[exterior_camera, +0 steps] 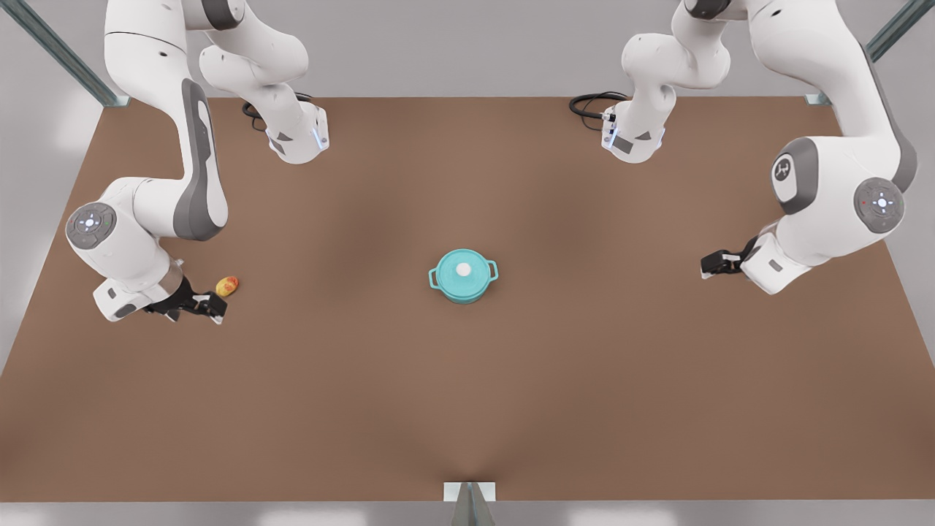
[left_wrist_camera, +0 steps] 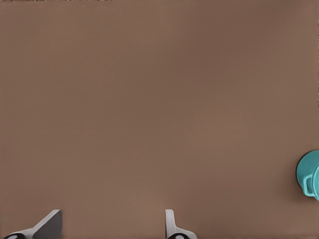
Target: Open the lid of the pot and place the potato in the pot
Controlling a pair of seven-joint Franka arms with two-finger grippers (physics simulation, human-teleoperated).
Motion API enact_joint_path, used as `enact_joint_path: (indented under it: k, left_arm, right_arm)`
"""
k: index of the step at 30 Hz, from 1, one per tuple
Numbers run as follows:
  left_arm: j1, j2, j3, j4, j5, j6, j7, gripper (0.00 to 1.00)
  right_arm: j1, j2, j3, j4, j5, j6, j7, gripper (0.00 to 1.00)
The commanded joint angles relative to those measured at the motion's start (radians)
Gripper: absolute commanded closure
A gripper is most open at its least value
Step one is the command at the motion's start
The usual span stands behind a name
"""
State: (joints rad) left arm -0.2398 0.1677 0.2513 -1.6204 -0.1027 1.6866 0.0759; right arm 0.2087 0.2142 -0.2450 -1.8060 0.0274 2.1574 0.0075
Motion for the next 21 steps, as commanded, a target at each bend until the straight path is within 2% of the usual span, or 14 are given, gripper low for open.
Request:
enact_joint_path:
  k: [1, 3, 6, 7, 8, 9, 11, 12, 14, 15, 18, 21]
  left_arm:
    - [-0.003, -0.001, 0.000, 0.001, 0.005, 0.018, 0.110, 0.00]
    - [-0.009, 0.022, -0.006, 0.037, 0.000, 0.028, 0.096, 0.00]
    - [-0.019, 0.003, -0.047, 0.063, -0.012, -0.010, 0.041, 0.00]
    - [-0.026, -0.010, -0.133, 0.134, 0.015, -0.076, 0.027, 0.00]
    - [-0.030, -0.011, -0.214, 0.137, 0.067, -0.088, 0.019, 0.00]
    - [-0.056, 0.010, -0.273, 0.137, 0.066, -0.084, -0.171, 0.00]
    - [-0.191, 0.065, -0.277, 0.139, 0.098, -0.079, -0.381, 0.00]
    - [-0.269, 0.128, -0.280, 0.146, 0.098, -0.002, -0.568, 0.00]
    - [-0.395, 0.303, -0.283, 0.290, 0.087, 0.047, -0.832, 0.00]
    - [-0.417, 0.320, -0.282, 0.283, 0.080, 0.050, -0.861, 0.00]
    - [-0.461, 0.440, -0.282, 0.283, 0.078, 0.212, -1.004, 0.00]
    - [-0.467, 0.490, -0.282, 0.286, 0.075, 0.278, -1.015, 0.00]
  right_arm:
    - [0.000, -0.001, 0.000, 0.001, 0.000, 0.022, 0.022, 0.00]
    - [-0.003, 0.004, -0.013, 0.001, 0.002, -0.031, 0.023, 0.00]
    - [-0.035, -0.022, -0.103, -0.010, 0.017, -0.166, 0.014, 0.00]
    - [-0.035, -0.029, -0.100, -0.019, 0.028, -0.209, 0.017, 0.00]
    - [-0.035, -0.061, -0.103, -0.045, 0.026, -0.208, 0.022, 0.00]
    - [-0.035, -0.078, -0.105, -0.072, 0.028, -0.200, 0.025, 0.00]
    - [-0.026, -0.121, -0.097, -0.199, 0.025, -0.073, 0.065, 0.00]
    - [-0.006, -0.131, -0.089, -0.253, 0.023, -0.017, 0.098, 0.00]
    - [-0.006, -0.133, -0.089, -0.322, 0.022, 0.082, 0.100, 0.00]
    - [-0.005, -0.133, -0.089, -0.368, 0.022, 0.144, 0.100, 0.00]
    - [-0.003, -0.160, -0.065, -0.412, 0.022, 0.160, 0.121, 0.00]
    - [-0.006, -0.137, -0.065, -0.437, 0.017, 0.214, 0.160, 0.00]
